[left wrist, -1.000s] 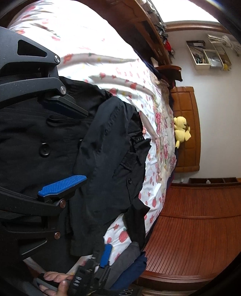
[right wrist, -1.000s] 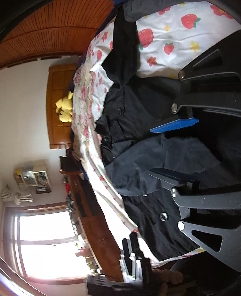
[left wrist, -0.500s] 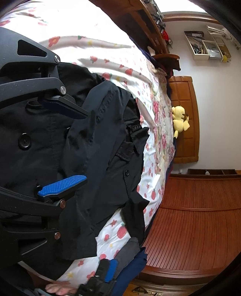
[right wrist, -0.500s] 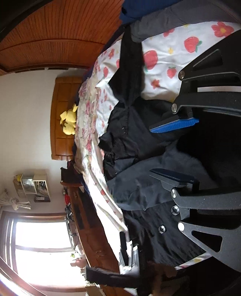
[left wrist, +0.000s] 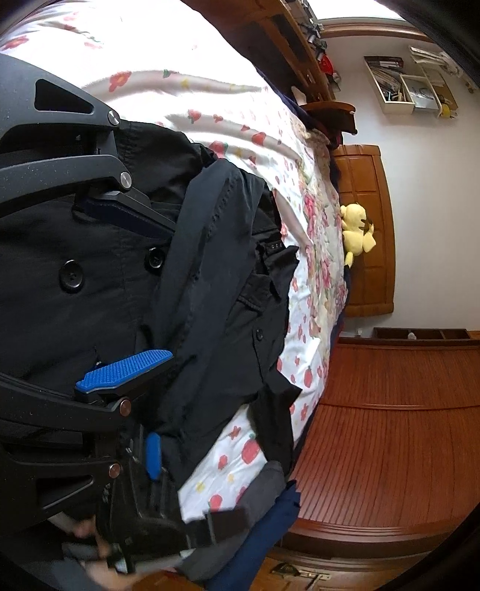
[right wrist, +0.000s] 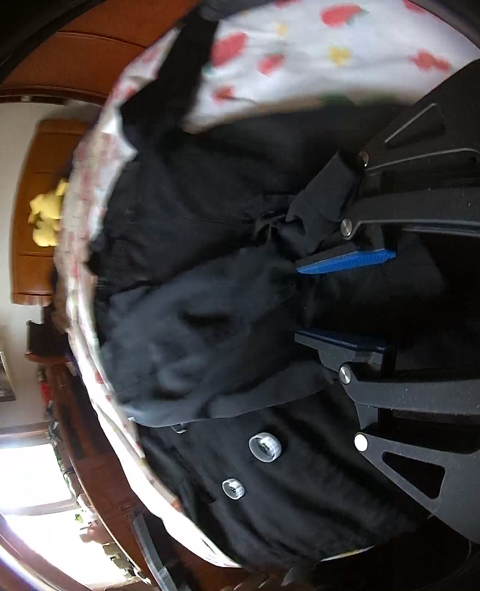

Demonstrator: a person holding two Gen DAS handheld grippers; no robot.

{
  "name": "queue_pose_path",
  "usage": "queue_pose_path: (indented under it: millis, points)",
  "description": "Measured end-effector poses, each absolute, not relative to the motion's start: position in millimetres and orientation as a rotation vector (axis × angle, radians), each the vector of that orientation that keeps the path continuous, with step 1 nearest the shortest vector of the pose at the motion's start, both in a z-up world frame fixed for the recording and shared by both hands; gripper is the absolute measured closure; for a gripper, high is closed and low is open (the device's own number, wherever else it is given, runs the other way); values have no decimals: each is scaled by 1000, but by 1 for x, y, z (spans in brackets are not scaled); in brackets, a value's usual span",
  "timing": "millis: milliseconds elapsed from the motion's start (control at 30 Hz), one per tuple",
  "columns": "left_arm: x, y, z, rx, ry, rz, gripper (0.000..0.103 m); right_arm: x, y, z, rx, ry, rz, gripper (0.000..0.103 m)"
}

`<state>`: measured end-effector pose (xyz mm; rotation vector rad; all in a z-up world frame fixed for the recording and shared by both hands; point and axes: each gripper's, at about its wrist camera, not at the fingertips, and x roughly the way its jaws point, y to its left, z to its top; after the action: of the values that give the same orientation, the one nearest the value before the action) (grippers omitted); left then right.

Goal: Fold large clothes

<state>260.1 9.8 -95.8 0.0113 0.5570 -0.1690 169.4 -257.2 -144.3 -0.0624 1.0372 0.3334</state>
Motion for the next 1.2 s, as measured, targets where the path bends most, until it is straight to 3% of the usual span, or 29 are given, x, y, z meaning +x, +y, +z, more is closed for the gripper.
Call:
queue_pose_path:
  millis: [333, 600, 667, 733, 800, 867, 1200]
  points:
    - [248, 17, -86, -5, 506, -167, 38, 154, -256, -140, -69, 975, 278, 71]
    - [244, 20, -77, -23, 465, -174, 38, 145, -268, -96, -84, 885, 235, 70]
    - [243, 20, -77, -22, 462, -178, 38, 148, -272, -82, -110, 851, 216, 60]
    - [241, 20, -77, -12, 456, -173, 38, 154, -278, -72, -137, 833, 187, 59]
    - [240, 20, -76, -11, 450, -171, 38, 162, -285, -67, -140, 832, 171, 46]
    - [238, 22, -75, -21, 449, -177, 37, 174, -296, -64, -132, 825, 157, 23]
    - [236, 27, -75, -22, 432, -172, 32, 262, -389, -100, -43, 941, -22, 23]
